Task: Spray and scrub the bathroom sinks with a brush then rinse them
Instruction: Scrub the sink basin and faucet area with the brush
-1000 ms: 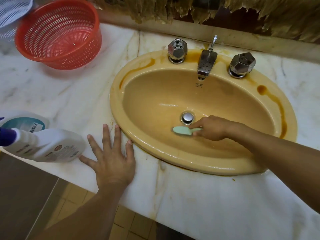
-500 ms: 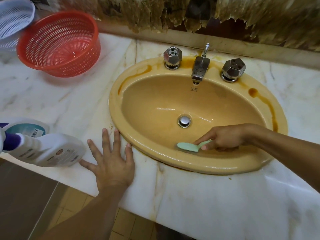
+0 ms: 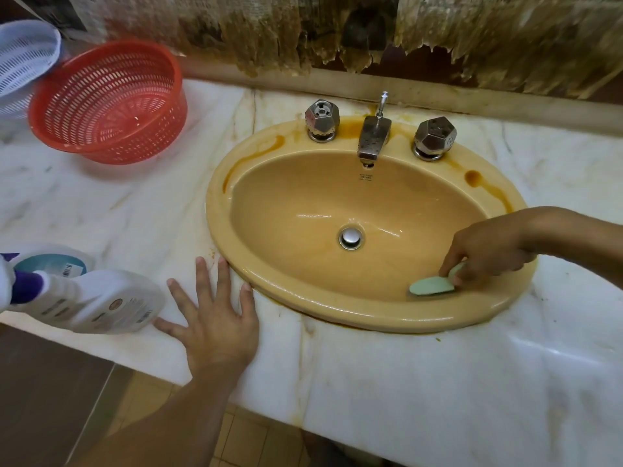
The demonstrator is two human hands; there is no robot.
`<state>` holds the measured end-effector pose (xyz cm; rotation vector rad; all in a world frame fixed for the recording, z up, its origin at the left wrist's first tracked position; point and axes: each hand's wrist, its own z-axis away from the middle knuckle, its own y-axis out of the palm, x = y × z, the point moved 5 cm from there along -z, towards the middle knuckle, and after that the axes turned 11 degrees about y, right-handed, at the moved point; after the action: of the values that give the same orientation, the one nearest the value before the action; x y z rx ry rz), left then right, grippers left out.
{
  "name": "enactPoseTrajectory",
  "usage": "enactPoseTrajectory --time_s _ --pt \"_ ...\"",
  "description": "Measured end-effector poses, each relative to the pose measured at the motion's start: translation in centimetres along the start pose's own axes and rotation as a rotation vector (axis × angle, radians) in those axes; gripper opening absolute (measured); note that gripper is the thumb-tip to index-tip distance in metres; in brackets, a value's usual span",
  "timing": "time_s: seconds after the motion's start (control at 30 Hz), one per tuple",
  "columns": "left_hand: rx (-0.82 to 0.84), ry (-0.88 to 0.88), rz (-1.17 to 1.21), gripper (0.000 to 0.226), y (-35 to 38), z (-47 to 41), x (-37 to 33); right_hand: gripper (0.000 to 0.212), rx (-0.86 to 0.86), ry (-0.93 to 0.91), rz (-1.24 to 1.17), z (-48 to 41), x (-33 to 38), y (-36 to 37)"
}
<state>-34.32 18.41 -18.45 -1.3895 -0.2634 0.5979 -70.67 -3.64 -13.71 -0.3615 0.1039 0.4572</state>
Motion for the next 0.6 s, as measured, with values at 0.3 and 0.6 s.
enactPoseTrajectory --time_s 0.3,0.6 --pt "-0.013 0.000 -0.001 0.065 -0.1 0.1 0.0 0.034 -0.114 -0.062 0.004 -0.4 5.0 0.4" --pt "-0.013 0.010 0.010 0.065 -0.3 0.1 0.1 0.027 0.000 -0.121 -0.160 -0.7 5.7 0.0"
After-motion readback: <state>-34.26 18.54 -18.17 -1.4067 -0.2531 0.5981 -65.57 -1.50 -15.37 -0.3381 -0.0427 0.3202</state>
